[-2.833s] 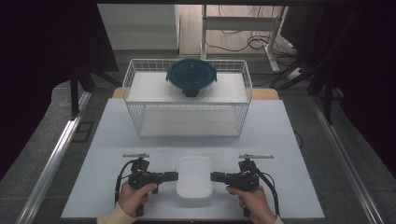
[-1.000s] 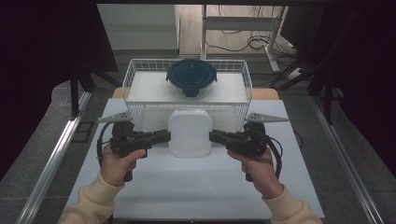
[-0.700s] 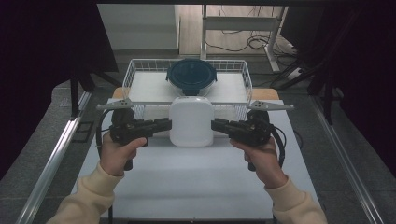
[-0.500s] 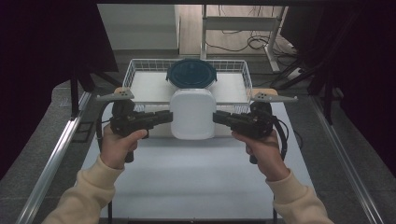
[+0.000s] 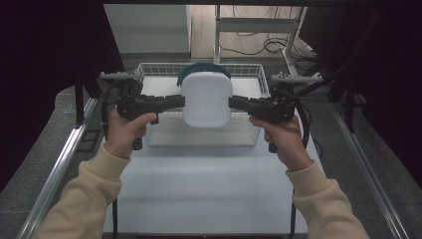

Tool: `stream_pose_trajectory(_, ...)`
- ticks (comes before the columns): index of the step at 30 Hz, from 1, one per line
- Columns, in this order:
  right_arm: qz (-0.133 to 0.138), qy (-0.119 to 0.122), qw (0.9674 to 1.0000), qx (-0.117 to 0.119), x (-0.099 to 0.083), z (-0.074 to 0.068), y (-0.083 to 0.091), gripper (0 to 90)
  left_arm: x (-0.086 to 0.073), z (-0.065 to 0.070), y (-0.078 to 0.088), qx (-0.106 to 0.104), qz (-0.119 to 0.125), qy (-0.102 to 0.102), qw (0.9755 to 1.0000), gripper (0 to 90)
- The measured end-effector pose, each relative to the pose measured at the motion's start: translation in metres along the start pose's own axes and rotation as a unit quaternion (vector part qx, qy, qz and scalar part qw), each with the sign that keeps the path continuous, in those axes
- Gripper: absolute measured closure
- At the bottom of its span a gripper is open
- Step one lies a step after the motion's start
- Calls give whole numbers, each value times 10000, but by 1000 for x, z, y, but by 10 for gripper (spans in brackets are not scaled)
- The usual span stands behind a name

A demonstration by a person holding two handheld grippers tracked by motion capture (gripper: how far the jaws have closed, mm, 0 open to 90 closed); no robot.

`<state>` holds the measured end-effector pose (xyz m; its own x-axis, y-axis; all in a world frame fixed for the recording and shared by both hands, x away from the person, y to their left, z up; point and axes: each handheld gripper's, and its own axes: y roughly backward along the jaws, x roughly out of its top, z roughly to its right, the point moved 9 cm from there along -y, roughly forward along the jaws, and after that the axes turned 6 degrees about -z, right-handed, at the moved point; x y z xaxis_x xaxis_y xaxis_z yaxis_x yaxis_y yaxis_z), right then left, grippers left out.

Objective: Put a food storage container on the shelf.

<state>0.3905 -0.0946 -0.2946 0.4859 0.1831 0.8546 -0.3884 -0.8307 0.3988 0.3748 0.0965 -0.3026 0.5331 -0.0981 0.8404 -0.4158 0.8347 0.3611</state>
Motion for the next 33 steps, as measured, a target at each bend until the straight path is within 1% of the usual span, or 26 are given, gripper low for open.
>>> stream_pose_trajectory(6, 6, 6, 10000, -22, 24, 4, -2, 801, 24, -9, 2, -58, -12, 67, 10000, 805)
stream_pose_trajectory(8, -20, -23, 10000, -15, 34, 8, -4, 802, 32, -14, 2, -106, -27, 88, 9999, 805)
stream_pose_trajectory(10, -48, -29, 10000, -24, 41, 11, -6, 801, 40, -19, 1, -172, -51, 156, 9997, 805)
stream_pose_trajectory(12, -72, -82, 9999, -35, 49, 15, -8, 801, 47, -26, -1, -182, -81, 196, 9996, 805)
stream_pose_trajectory(14, -106, -131, 9998, -57, 56, 21, -13, 801, 52, -33, -3, -186, -99, 300, 9993, 805)
stream_pose_trajectory(18, -209, -343, 9992, 4, 65, 34, -23, 800, 60, -48, -8, -175, -165, 555, 9982, 804)
stream_pose_trajectory(20, -271, -457, 9986, 4, 69, 41, -29, 799, 63, -56, -11, -171, -189, 735, 9970, 802)
stream_pose_trajectory(22, -314, -594, 9977, 6, 72, 48, -35, 799, 66, -64, -15, -156, -222, 848, 9960, 802)
stream_pose_trajectory(24, -346, -753, 9966, 26, 75, 55, -39, 798, 69, -70, -17, -206, -219, 974, 9948, 802)
stream_pose_trajectory(26, -329, -878, 9956, 71, 78, 60, -42, 795, 71, -74, -18, -238, -231, 1040, 9940, 803)
stream_pose_trajectory(28, -335, -1010, 9943, 88, 81, 63, -44, 791, 74, -77, -19, -285, -226, 1217, 9919, 803)
stream_pose_trajectory(29, -325, -1110, 9932, 95, 82, 65, -45, 789, 75, -79, -20, -310, -205, 1360, 9900, 802)
stream_pose_trajectory(30, -340, -1184, 9923, 90, 83, 67, -46, 785, 76, -81, -21, -331, -202, 1394, 9895, 800)
stream_pose_trajectory(33, -397, -1450, 9886, 104, 86, 74, -50, 774, 81, -87, -25, -414, -146, 1639, 9855, 793)
